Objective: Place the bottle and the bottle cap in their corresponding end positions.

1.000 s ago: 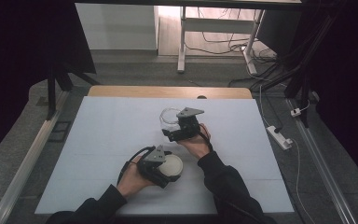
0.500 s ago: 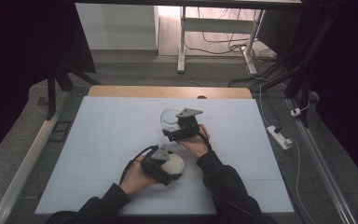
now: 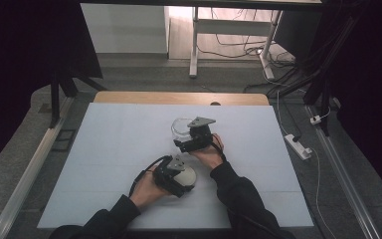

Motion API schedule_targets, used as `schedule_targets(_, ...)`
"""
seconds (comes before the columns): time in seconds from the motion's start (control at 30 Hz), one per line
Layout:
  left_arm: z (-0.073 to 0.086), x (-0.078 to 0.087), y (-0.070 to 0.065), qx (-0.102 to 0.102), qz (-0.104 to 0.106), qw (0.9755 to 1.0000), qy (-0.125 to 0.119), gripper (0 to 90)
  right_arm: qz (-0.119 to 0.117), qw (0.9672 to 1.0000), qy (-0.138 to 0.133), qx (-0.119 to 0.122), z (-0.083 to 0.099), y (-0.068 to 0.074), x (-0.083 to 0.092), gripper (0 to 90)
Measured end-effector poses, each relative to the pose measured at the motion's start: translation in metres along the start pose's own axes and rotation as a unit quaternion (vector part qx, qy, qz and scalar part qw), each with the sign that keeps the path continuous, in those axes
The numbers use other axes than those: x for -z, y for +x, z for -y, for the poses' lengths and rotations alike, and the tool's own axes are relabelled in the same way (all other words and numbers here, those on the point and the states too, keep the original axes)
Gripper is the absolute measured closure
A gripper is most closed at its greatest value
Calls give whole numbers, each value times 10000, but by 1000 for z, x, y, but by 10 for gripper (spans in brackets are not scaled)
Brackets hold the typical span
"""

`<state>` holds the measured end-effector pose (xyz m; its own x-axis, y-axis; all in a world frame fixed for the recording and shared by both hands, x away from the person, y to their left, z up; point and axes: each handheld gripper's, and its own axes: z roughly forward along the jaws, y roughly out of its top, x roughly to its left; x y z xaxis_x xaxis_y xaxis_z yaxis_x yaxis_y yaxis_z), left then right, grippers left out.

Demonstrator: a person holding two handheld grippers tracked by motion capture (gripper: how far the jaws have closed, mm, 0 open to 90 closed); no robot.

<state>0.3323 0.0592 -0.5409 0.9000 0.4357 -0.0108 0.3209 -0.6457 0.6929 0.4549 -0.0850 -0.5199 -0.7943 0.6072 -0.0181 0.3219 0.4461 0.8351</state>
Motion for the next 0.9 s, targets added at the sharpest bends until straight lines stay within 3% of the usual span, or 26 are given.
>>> schedule_targets(0.2,-1,-3,0,-4,-2,9999,166,78,-3,10000,34,16,1,0,1,63)
schedule_targets(0.57,-1,-3,2,57,73,9997,222,57,13,10000,51,-12,1,1,1,59)
schedule_targets(0.9,1,0,5,198,240,9995,-28,0,-118,9997,85,-193,-1,-1,2,32)
